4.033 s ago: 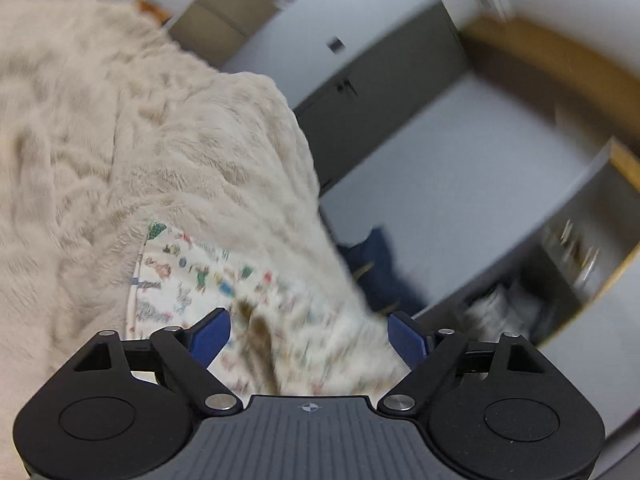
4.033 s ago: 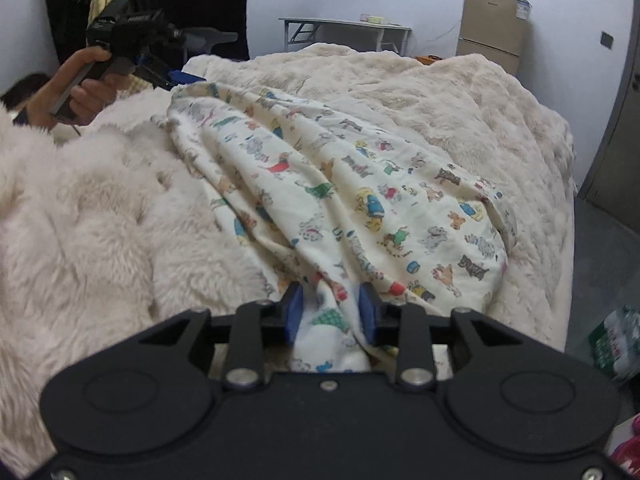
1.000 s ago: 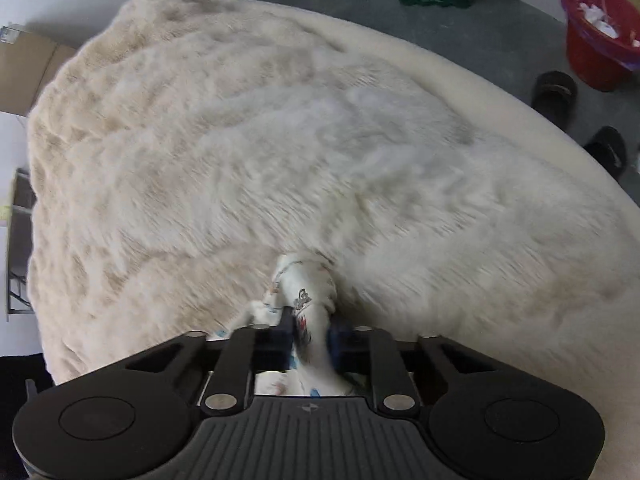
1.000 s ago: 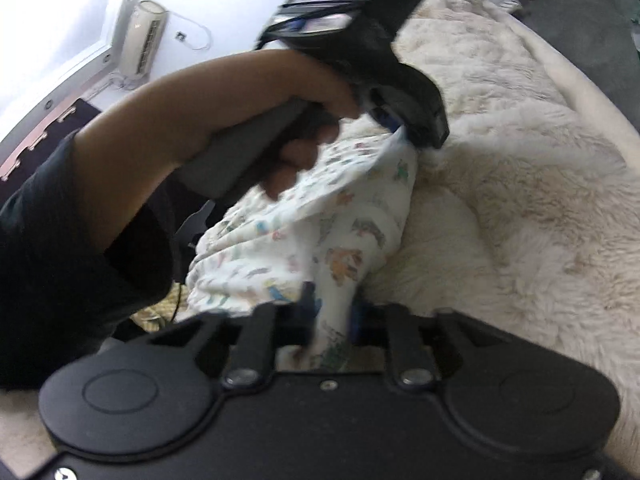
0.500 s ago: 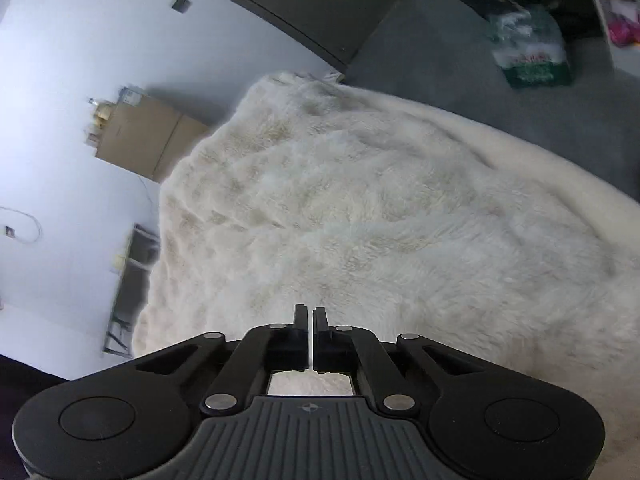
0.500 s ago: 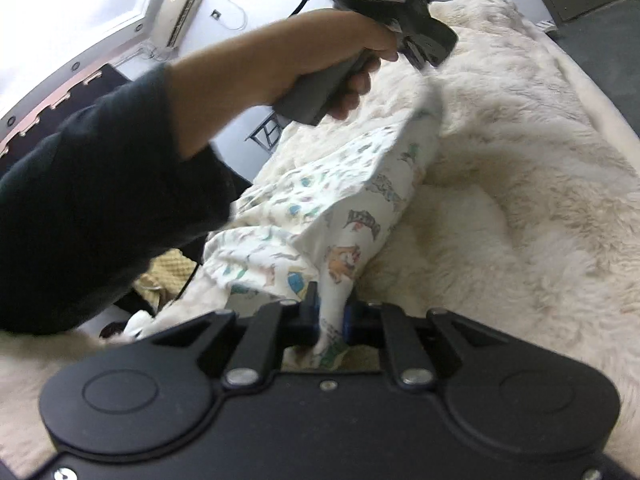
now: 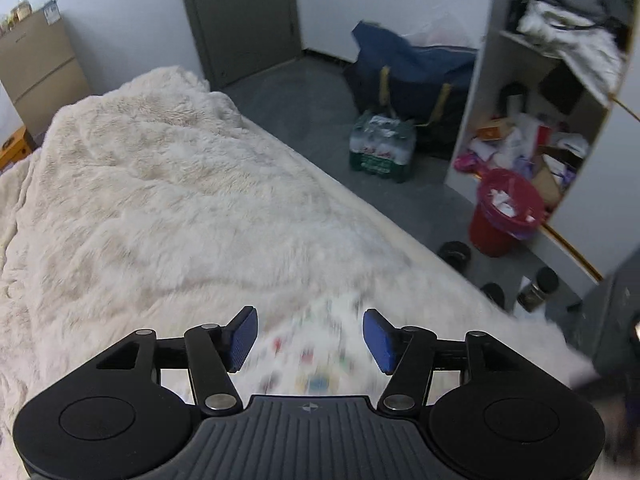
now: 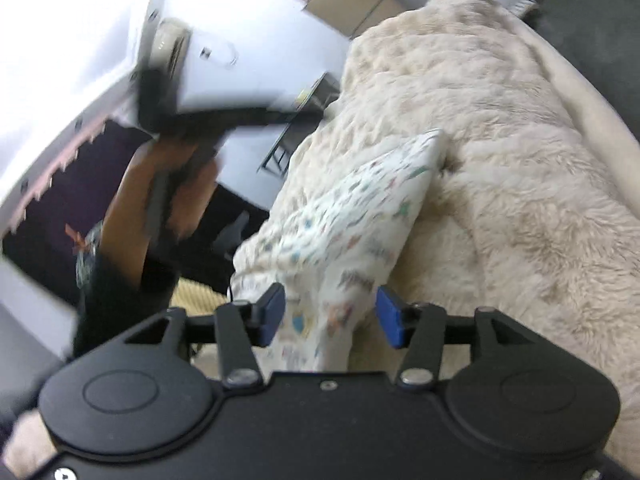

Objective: Fold clothes

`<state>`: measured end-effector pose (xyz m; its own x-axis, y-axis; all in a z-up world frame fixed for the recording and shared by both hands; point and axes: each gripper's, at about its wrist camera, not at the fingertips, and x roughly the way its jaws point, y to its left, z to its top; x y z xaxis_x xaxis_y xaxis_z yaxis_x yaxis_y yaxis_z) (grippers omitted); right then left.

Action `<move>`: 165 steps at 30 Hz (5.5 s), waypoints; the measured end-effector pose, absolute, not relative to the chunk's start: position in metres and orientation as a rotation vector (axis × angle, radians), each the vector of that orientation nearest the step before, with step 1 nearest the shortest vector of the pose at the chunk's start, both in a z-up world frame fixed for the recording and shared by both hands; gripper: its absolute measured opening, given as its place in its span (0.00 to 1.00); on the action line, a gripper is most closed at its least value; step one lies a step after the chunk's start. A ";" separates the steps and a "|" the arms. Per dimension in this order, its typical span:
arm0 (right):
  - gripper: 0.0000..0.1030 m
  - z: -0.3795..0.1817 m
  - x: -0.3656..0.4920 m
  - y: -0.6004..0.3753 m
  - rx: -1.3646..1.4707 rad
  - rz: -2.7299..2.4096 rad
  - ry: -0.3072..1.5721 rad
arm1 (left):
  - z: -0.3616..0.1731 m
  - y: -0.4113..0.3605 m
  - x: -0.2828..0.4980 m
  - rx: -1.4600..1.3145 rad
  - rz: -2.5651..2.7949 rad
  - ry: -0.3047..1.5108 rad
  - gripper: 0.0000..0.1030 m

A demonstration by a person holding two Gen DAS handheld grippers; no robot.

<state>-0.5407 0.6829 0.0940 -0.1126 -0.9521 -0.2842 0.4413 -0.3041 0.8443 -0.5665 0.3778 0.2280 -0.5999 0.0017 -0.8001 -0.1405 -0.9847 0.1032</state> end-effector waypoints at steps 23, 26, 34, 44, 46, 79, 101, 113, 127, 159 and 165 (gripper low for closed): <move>0.36 0.078 -0.540 0.663 1.108 -1.587 -0.780 | 0.150 0.346 -0.330 -1.033 2.879 0.914 0.66; 0.39 0.079 -0.539 0.661 1.108 -1.587 -0.765 | 0.145 0.338 -0.324 -1.033 2.899 0.959 0.67; 0.42 0.072 -0.537 0.653 1.147 -1.580 -0.727 | 0.126 0.362 -0.330 -0.771 2.832 1.217 0.66; 0.12 0.074 -0.534 0.651 1.125 -1.580 -0.729 | 0.114 0.393 -0.331 -0.575 2.612 1.275 0.03; 0.10 0.074 -0.537 0.659 1.109 -1.571 -0.789 | 0.124 0.387 -0.322 -0.584 2.600 1.196 0.01; 0.05 0.155 -0.397 0.511 0.704 -1.670 0.457 | 0.071 0.018 -0.369 -0.748 2.373 -1.510 0.26; 0.62 0.155 -0.545 0.633 0.782 -1.896 -0.301 | 0.100 0.010 -0.332 -0.589 2.518 -1.526 0.21; 0.62 0.062 -0.659 0.602 1.155 -1.757 -0.667 | 0.096 -0.001 -0.343 -0.649 2.440 -1.585 0.48; 0.06 0.080 -0.699 0.536 1.118 -1.686 -0.783 | 0.106 -0.003 -0.382 -0.705 2.460 -1.550 0.19; 0.55 0.078 -0.569 0.627 1.092 -1.780 -0.574 | 0.163 0.302 -0.325 -0.809 2.784 1.162 0.49; 0.55 0.072 -0.563 0.639 1.142 -1.716 -0.662 | 0.131 0.329 -0.345 -0.637 2.718 1.474 0.51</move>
